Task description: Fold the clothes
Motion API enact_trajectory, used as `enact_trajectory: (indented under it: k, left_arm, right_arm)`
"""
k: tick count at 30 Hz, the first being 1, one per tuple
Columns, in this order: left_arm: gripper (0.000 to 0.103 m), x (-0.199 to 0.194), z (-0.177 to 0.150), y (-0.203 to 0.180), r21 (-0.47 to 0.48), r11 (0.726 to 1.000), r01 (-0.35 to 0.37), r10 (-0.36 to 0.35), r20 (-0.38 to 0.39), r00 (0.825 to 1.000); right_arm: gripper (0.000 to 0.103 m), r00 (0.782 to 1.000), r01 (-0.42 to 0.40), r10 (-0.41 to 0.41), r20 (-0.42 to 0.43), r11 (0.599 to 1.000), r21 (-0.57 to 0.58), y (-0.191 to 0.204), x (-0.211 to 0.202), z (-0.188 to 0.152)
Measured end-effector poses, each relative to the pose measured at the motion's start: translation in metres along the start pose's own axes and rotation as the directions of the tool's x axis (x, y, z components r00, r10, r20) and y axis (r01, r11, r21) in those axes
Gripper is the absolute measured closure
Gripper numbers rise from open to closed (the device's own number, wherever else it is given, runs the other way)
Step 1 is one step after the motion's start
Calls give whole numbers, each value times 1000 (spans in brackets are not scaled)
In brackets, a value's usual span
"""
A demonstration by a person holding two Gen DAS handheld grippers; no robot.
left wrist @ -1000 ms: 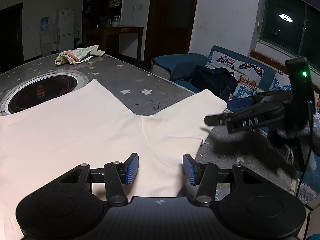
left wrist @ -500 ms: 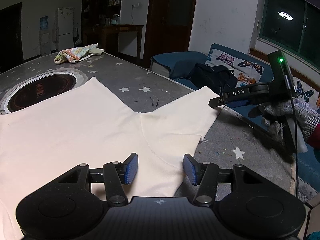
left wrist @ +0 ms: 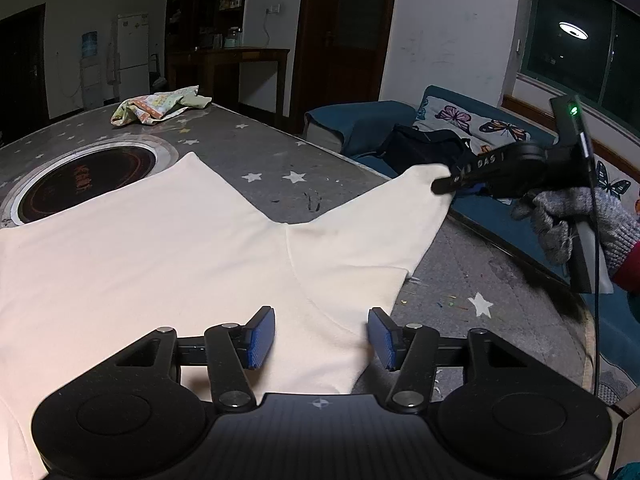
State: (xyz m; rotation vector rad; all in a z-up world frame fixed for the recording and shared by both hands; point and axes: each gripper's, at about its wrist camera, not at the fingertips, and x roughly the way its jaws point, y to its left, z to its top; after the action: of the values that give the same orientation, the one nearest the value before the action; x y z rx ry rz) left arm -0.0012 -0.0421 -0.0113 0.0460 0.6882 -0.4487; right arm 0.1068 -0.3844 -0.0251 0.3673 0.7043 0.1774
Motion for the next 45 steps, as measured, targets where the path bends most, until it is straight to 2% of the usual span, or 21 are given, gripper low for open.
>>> enact_trajectory:
  k: [5,10,19,27,35,38,41,43,45]
  left_arm:
    - [47,-2,-1,2,-7,1000,-3,3,6,1000]
    - [46,-6,-2,5,-17,1000,-8,9,14,1000]
    - [45,-22,-6,19,-63,998,-29,32,44,999]
    - [45,-41,-14,34,-118,992,-54,63,71,995]
    - [43,-67,-26,58,-191,976,-102,123,98,988]
    - [43,-75,-32,66,-217,969,-120,145,101,984]
    - [43,-82,-38,76,-244,960,-136,165,103,981]
    - [43,-87,-41,82,-261,954,-146,178,104,979]
    - [42,-90,-42,86,-272,950,-154,189,105,976]
  right_arm:
    - [93,996,-75,77,50,996,-47,24,-16,14]
    - [93,982,-160,170,81,980,-122,60,-31,27]
    - [93,938,-309,340,69,909,-278,140,-46,44]
    - [93,894,-411,449,2,822,-395,218,-49,40]
    - [93,851,-506,509,-128,732,-456,284,-36,-1]
    - [85,839,-534,512,-184,707,-463,300,-33,-18]
    - [81,830,-550,515,-214,690,-471,307,-36,-28]
    - [81,832,-546,512,-214,686,-482,310,-39,-29]
    - [76,841,-532,499,-211,686,-496,309,-41,-27]
